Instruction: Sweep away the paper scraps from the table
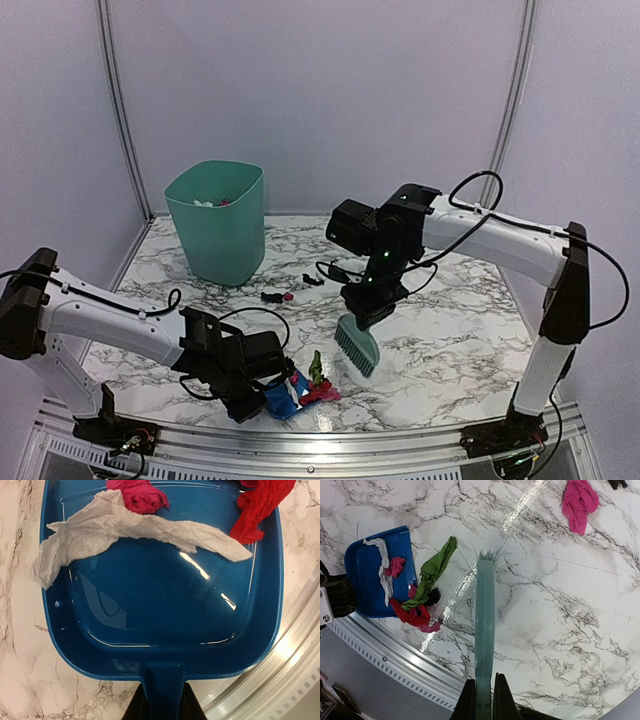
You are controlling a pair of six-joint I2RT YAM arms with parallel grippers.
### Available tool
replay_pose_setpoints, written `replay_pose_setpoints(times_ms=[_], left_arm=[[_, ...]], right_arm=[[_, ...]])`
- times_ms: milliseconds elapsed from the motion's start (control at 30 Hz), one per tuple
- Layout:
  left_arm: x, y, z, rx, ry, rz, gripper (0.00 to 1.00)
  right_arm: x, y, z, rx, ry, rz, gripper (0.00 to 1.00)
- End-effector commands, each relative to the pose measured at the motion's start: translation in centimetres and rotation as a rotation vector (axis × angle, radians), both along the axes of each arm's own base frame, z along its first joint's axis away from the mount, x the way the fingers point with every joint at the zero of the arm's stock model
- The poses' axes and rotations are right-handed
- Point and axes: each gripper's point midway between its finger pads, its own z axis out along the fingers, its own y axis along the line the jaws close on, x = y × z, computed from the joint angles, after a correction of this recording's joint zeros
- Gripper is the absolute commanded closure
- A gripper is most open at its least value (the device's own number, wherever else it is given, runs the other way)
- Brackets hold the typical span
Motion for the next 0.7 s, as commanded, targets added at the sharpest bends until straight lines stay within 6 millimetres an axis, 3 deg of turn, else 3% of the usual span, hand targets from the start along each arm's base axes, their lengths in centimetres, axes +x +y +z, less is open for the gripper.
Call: replay_pose_setpoints(times_ms=[0,467,667], left_arm=[[-0.6,1.3,-0.5,0.052,0.035,-0.017,1.00],[-0.4,0.5,-0.9,0.069,0.037,-0.044,1.00],[-0.5,-0.2,-0.8,0.056,0.055,-0.046,1.00]], right_arm=[[-1.7,0.1,0.0,-0.010,0.050,-0.057,1.00],[-1.7,5.3,-2.0,0.108,0.130,-0.096,1.00],[-1.5,7.2,-1.9,0.169,0.156,-0.084,1.00]])
